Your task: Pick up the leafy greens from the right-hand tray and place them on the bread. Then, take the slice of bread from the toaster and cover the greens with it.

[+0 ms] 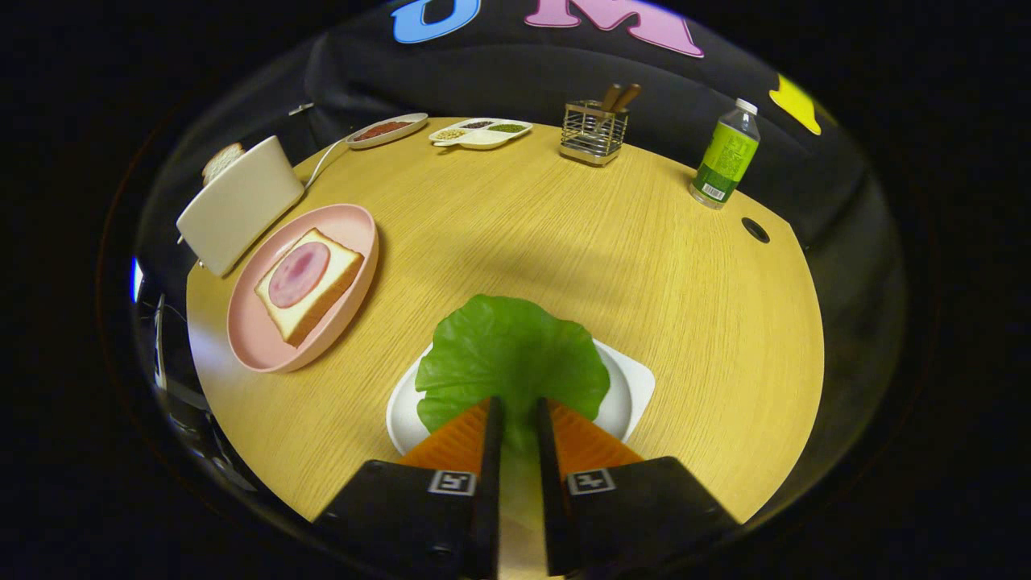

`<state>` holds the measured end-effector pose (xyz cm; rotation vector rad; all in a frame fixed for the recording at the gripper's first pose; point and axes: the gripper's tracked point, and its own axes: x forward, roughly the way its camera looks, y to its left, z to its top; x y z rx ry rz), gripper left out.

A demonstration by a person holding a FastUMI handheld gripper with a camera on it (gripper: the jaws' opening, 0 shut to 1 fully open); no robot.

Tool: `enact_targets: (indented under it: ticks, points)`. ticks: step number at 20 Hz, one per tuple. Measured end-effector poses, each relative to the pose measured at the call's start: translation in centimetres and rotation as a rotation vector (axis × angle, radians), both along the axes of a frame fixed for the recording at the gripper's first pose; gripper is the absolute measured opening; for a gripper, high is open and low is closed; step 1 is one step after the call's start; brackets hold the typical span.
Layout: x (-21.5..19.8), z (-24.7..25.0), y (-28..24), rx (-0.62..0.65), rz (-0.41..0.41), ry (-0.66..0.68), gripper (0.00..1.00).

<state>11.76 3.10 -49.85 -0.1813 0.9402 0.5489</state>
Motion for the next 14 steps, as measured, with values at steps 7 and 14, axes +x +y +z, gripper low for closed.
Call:
enact_targets:
  ticks: [7, 14]
  points:
    - [-0.2, 2.3, -0.1, 0.034, -0.058, -0.021, 0.09]
    - [-2.5, 11.3, 3.3, 0.153, -0.031, -0.112, 0.09]
